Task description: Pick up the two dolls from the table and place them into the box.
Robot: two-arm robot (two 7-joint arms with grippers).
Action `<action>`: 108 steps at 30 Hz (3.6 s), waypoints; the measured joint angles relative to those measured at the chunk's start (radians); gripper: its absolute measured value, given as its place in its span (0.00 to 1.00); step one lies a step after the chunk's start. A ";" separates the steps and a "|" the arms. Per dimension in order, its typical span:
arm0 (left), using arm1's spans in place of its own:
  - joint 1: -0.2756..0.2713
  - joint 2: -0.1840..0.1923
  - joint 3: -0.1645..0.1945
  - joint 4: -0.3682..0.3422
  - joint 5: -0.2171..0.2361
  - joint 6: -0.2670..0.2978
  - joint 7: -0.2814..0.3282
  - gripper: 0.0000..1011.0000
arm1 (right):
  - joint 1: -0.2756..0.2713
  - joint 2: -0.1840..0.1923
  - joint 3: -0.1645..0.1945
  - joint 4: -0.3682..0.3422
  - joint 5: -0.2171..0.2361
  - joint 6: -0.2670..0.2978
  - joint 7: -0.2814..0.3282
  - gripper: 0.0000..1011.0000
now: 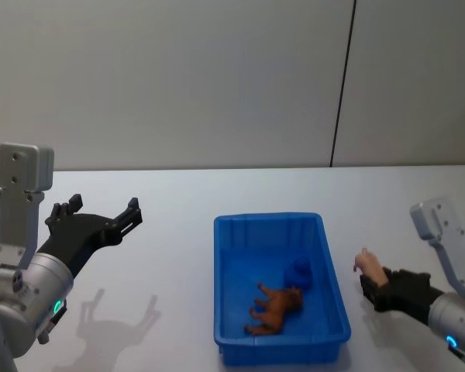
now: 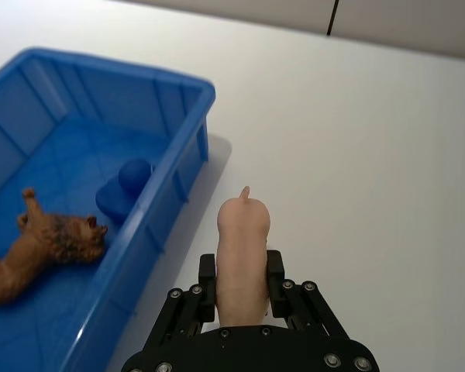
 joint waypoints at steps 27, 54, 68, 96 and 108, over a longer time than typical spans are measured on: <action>0.000 0.000 0.000 0.000 0.000 0.000 0.000 0.99 | 0.100 -0.010 -0.013 -0.081 -0.130 -0.158 0.152 0.36; 0.000 0.000 0.000 0.000 0.000 0.000 0.000 0.99 | 0.121 -0.007 -0.040 -0.048 -0.110 0.016 0.323 0.36; 0.000 0.000 0.000 0.000 0.000 0.000 0.000 0.99 | 0.113 -0.004 -0.047 -0.029 -0.100 0.051 0.342 0.78; 0.000 0.000 0.000 0.000 0.000 0.000 0.000 0.99 | 0.090 0.037 0.005 -0.092 -0.036 -0.051 0.238 0.99; 0.000 0.000 0.000 0.000 0.000 0.000 0.000 0.99 | 0.037 0.079 0.075 -0.152 0.070 -0.140 0.089 0.99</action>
